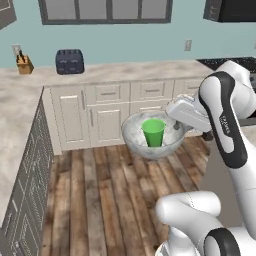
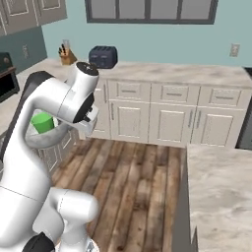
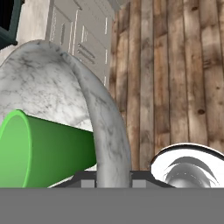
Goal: Place the cup inside the bowl on the dining table and move the bowl to any counter.
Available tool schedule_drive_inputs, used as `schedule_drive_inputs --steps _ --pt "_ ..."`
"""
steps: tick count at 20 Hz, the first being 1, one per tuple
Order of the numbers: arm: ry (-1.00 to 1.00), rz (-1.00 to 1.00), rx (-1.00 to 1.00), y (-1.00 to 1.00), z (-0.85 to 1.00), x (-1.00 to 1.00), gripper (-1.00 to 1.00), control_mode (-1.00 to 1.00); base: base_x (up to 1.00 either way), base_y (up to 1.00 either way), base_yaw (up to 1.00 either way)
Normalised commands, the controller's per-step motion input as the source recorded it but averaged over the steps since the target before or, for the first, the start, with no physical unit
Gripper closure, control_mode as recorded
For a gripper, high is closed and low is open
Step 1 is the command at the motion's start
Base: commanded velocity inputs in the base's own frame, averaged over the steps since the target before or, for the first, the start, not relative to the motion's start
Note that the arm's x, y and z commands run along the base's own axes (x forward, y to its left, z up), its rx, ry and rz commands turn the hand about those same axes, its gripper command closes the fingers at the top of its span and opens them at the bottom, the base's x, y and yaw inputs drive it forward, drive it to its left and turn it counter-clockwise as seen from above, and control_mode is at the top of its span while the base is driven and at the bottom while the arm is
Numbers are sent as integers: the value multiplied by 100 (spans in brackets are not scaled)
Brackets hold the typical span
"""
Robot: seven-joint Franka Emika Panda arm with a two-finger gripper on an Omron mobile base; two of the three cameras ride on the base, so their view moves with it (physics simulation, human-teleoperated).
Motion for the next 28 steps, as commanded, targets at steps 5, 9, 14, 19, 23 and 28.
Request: schedule_drive_inputs --steps 5,9,14,19,23,28 --pt "0 0 0 0 0 0 100 100 74 20 0" --pt "0 0 0 0 0 0 100 100 78 27 0" --pt "0 0 0 0 0 0 100 100 83 23 0" --pt "0 0 0 0 0 0 100 100 96 14 -1" --pt "0 0 0 0 0 0 100 100 99 7 -3" --pt "0 0 0 0 0 0 100 100 99 3 -4"
